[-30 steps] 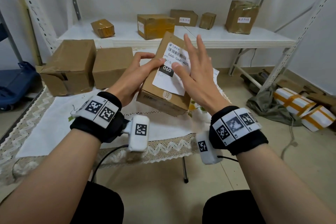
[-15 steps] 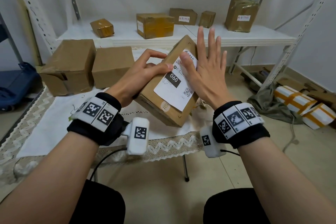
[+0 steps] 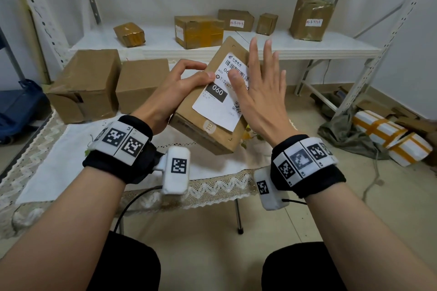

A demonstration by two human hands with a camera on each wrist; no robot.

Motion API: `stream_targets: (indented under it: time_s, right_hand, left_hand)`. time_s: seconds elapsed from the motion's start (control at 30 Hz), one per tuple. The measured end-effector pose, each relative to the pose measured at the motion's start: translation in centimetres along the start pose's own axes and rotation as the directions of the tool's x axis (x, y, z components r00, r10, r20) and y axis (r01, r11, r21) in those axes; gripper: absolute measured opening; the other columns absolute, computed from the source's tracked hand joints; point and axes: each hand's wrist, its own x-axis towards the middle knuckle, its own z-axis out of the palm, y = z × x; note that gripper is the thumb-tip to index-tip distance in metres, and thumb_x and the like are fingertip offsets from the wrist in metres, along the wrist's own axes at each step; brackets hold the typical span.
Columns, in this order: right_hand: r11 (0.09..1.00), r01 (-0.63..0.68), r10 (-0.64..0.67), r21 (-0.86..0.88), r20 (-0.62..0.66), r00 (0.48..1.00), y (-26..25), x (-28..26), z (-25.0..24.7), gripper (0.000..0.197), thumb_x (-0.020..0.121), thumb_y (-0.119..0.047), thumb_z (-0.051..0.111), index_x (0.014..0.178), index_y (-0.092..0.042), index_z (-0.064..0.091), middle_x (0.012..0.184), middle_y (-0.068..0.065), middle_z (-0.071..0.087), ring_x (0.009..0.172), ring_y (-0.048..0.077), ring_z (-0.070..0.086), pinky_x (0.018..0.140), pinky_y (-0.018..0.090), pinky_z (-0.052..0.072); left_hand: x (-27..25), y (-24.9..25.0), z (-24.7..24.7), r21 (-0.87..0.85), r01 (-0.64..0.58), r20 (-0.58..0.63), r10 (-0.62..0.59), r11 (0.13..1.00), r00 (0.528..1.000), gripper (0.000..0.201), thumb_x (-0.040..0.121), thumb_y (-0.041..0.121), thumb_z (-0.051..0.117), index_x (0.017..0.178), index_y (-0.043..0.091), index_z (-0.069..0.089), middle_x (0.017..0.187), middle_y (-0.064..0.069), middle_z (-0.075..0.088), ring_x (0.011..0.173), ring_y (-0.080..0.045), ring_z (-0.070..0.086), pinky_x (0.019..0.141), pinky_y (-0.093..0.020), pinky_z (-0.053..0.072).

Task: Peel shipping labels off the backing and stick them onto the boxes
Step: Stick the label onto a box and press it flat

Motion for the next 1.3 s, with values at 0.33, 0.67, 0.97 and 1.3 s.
stream_targets:
  time_s: [0.33,0.67,0.97,1.3]
  right_hand:
    - [0.996,-0.085,0.085,0.004,-0.022,0.996,1.0,0.8,-0.7,0.078,0.103,-0.067,0.023,0.163,-0.032,-0.012,0.171,-0.001,-0.021,0.157,0.023,-0.020,0.125,0.050,-0.015]
    - [1.000,-0.024,0.024,-0.008,-0.060,0.998,0.1,0.8,-0.9,0.077,0.103,-0.064,0.021,0.163,-0.029,-0.012,0.171,0.001,-0.022,0.157,0.024,-0.021,0.121,0.048,-0.021]
    - [0.998,0.031,-0.035,-0.056,-0.069,0.997,-0.6,0.3,-0.2,0.076,0.102,-0.064,0.019,0.164,-0.029,-0.007,0.172,0.001,-0.017,0.158,0.024,-0.019,0.123,0.050,-0.017]
    - [0.998,-0.063,0.059,-0.030,-0.119,0.991,0.4,1.1,-1.6,0.076,0.103,-0.064,0.017,0.164,-0.027,-0.010,0.172,0.003,-0.018,0.158,0.025,-0.018,0.125,0.054,-0.014]
  left_hand:
    - [-0.4,0.2,-0.1,0.036,-0.044,0.050,0.042,0.998,0.998,0.047,0.081,0.043,0.078,0.122,0.036,0.056,0.106,-0.007,0.077,0.080,-0.022,0.077,0.058,-0.028,0.058]
    - [0.1,-0.2,0.1,0.042,-0.053,0.016,0.052,0.998,0.998,0.051,0.079,0.048,0.074,0.126,0.038,0.057,0.109,-0.006,0.077,0.083,-0.021,0.076,0.063,-0.030,0.057]
    - [-0.3,-0.1,0.5,0.113,-0.074,0.100,0.062,0.991,0.993,0.048,0.081,0.046,0.075,0.125,0.039,0.058,0.110,-0.008,0.074,0.085,-0.023,0.076,0.071,-0.036,0.061]
    - [-0.3,-0.2,1.0,0.145,-0.102,0.153,0.079,0.984,0.985,0.049,0.079,0.047,0.072,0.125,0.040,0.059,0.115,-0.009,0.072,0.092,-0.026,0.076,0.079,-0.038,0.060]
